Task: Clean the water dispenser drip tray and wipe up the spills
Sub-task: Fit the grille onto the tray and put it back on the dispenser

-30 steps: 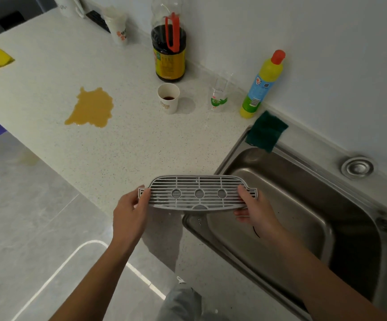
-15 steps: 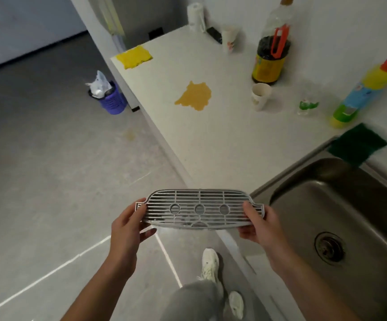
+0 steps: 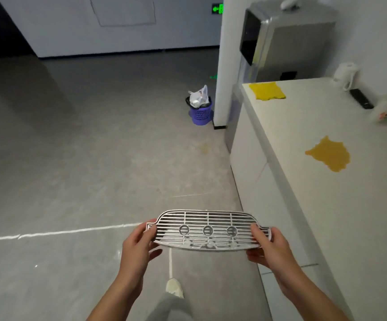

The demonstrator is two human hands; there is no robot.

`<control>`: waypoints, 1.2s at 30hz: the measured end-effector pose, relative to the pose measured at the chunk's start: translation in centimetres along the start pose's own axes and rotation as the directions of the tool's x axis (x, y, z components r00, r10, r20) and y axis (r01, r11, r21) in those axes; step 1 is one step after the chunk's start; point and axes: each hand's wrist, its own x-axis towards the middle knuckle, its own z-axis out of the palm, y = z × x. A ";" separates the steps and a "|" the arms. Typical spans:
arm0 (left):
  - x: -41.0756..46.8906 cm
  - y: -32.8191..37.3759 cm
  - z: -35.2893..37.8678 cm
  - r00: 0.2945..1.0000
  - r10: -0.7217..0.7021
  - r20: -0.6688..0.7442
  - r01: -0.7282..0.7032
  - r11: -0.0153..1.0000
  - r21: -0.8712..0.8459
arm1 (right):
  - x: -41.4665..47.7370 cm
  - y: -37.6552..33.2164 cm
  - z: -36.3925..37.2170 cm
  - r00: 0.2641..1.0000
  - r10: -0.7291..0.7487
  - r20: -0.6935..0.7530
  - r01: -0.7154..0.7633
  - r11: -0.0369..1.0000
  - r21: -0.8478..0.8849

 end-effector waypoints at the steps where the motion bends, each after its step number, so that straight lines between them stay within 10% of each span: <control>1: 1.8 0.9 -1.2 1.000 -0.002 -0.010 0.002 1.000 0.000 | 1.1 -1.0 2.0 1.000 -0.002 0.019 0.002 1.000 -0.019; 23: 44.0 25.0 -3.9 0.999 -0.024 -0.032 0.025 0.999 0.026 | 35.7 -24.3 27.2 0.990 -0.013 0.140 0.008 0.999 0.037; 36: 72.3 38.2 1.5 0.973 -0.030 0.230 0.005 0.994 0.106 | 53.5 -35.8 36.6 0.992 0.074 -0.101 -0.057 0.984 0.166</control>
